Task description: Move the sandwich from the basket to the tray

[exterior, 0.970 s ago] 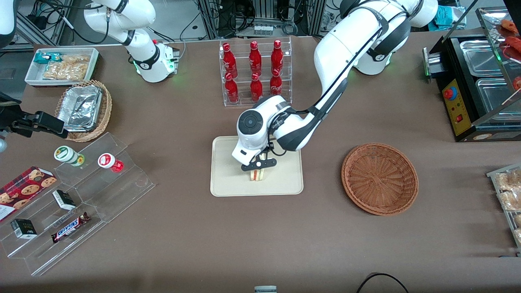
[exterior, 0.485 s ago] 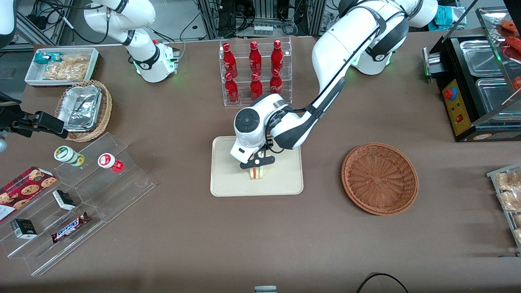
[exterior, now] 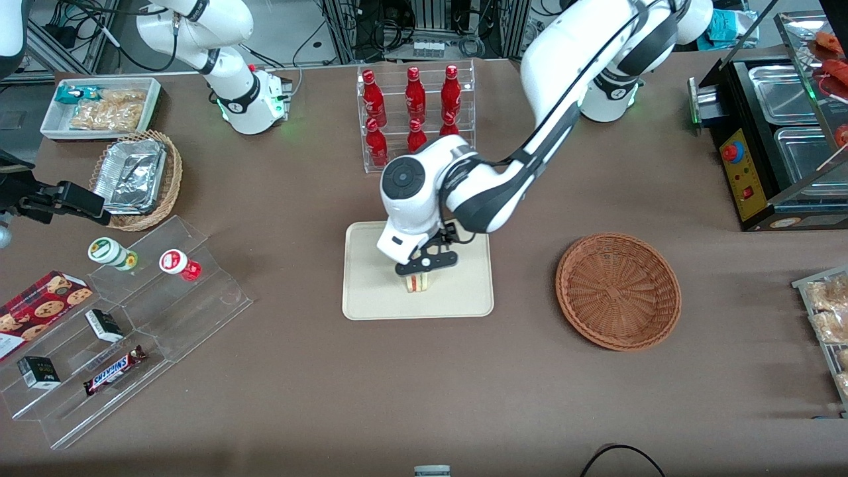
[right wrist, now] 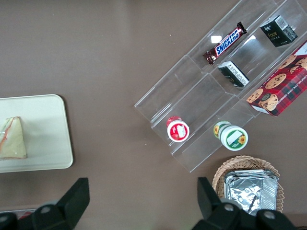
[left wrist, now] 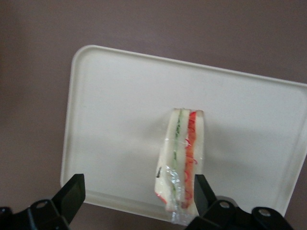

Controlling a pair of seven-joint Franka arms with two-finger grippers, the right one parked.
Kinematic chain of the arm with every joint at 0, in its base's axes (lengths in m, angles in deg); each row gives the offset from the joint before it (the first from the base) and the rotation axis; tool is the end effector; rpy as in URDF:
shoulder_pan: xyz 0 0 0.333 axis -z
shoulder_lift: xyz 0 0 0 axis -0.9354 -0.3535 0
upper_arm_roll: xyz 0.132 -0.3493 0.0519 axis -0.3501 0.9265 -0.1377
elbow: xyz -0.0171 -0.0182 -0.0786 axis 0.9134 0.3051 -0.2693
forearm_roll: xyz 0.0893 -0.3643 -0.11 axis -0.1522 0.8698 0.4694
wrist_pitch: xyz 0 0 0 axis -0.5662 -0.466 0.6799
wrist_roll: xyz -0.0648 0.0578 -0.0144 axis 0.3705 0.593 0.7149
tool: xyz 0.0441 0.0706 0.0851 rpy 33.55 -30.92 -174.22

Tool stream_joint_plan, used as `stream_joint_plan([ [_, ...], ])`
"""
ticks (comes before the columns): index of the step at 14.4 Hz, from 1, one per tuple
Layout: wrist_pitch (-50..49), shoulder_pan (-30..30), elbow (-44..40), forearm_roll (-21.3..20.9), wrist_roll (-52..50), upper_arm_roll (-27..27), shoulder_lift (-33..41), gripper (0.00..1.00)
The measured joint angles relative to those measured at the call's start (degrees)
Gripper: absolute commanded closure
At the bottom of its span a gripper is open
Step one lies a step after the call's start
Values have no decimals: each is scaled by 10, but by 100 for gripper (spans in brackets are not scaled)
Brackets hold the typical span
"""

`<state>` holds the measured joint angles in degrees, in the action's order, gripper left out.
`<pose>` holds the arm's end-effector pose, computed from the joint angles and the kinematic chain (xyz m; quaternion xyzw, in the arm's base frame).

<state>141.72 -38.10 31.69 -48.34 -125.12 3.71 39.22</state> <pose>0.5661 -0.5290 0.3763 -0.9921 -0.1154 0.0124 0.0474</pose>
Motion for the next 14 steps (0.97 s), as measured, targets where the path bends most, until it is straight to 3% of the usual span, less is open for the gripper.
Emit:
stream_joint_plan([
  [5,-67,-95,56,8,25,-1,65,0],
  [14,-46,-275,283,96,300,0,264,0],
])
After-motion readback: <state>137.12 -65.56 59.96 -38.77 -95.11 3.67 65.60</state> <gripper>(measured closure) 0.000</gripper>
